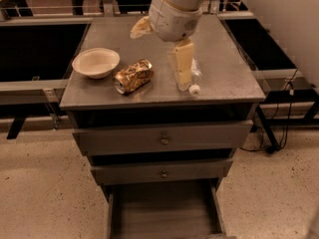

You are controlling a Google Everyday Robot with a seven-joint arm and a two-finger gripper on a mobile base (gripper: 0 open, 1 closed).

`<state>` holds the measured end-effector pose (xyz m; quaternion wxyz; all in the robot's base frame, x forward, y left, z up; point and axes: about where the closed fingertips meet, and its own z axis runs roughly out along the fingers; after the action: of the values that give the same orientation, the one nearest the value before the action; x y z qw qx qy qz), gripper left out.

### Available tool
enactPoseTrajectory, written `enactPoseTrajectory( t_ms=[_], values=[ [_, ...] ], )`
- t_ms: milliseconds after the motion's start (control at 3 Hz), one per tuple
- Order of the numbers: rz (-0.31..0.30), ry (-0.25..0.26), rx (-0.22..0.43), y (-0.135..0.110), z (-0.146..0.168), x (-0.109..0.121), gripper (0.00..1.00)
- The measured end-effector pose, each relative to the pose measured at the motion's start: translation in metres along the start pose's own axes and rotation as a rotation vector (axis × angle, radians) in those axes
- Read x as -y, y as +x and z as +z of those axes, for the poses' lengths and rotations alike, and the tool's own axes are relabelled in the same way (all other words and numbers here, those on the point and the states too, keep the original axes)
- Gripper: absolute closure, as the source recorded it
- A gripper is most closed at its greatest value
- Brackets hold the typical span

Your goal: Place orange can into bottom drawer

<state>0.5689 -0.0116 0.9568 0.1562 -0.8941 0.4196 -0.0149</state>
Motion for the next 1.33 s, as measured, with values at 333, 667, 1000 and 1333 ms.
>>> enactPoseTrajectory(
  t_ms=[333, 667, 1000, 1333],
  values=[
    [-0.078, -0.039, 0.022, -0.018, 0.026, 0.038, 0.00],
    [-0.159, -0.062, -0.041, -0.041, 0.048, 0.066, 0.00],
    [-0.169, -0.128, -0.113, -0.034, 0.087, 0.069, 0.00],
    [-0.145, -0.180, -0.145, -0.018, 0.119, 0.060, 0.00]
  ],
)
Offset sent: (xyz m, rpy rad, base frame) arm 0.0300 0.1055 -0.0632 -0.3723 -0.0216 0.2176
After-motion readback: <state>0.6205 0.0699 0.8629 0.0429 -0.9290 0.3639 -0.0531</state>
